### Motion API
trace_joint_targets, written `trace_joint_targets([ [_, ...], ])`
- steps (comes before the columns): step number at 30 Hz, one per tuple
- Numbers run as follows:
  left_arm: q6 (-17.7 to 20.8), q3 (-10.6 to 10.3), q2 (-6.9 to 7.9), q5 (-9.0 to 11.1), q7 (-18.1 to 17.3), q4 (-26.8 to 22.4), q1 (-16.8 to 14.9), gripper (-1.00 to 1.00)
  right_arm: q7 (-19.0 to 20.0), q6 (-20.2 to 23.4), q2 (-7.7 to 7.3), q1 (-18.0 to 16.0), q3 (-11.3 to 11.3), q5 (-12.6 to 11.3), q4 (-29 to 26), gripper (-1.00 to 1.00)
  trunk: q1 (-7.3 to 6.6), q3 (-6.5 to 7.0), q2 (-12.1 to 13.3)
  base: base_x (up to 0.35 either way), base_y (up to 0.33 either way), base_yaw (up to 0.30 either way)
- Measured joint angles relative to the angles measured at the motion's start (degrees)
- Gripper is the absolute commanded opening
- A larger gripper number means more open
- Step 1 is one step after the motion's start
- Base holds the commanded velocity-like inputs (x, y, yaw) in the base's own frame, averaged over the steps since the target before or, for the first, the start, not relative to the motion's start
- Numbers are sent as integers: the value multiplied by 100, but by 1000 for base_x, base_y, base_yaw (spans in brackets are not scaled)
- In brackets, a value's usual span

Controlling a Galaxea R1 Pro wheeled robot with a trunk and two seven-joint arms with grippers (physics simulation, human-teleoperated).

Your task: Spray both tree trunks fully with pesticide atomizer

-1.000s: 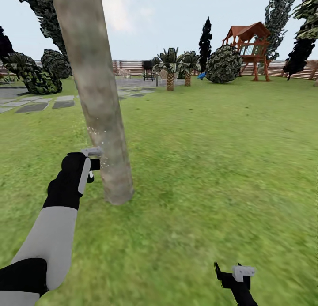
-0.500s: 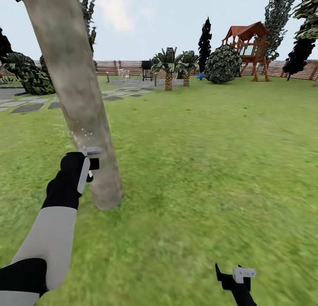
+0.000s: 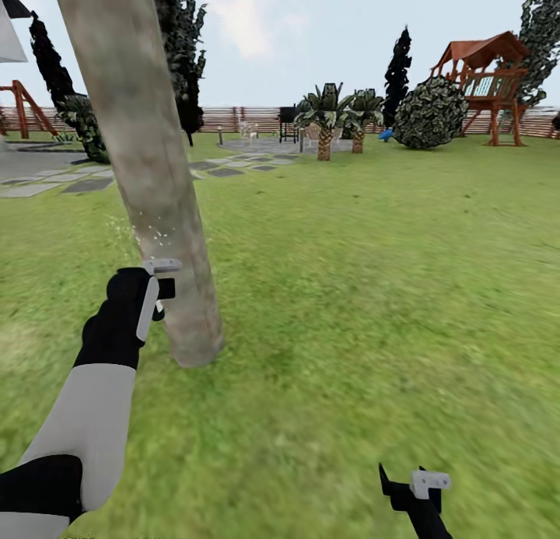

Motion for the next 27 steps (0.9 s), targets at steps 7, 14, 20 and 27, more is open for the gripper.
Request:
trace_joint_targets([
  [7, -1, -8, 0, 4, 0, 0, 0, -100, 0, 0, 0, 0, -5, 3, 0, 100, 0, 0, 0, 69, -265, 15],
  [14, -1, 1, 0, 8, 0, 0, 8, -100, 0, 0, 0, 0, 0, 3, 0, 100, 0, 0, 0, 2, -270, 81],
  [20, -1, 9, 0, 6, 5, 16, 24, -100, 0, 0, 5, 0, 1, 5, 0, 100, 0, 0, 0, 0, -271, 269],
  [27, -1, 0, -16, 31, 34, 98, 159, -100, 0, 0, 6, 0, 1, 5, 0, 100, 0, 0, 0, 0, -271, 277],
])
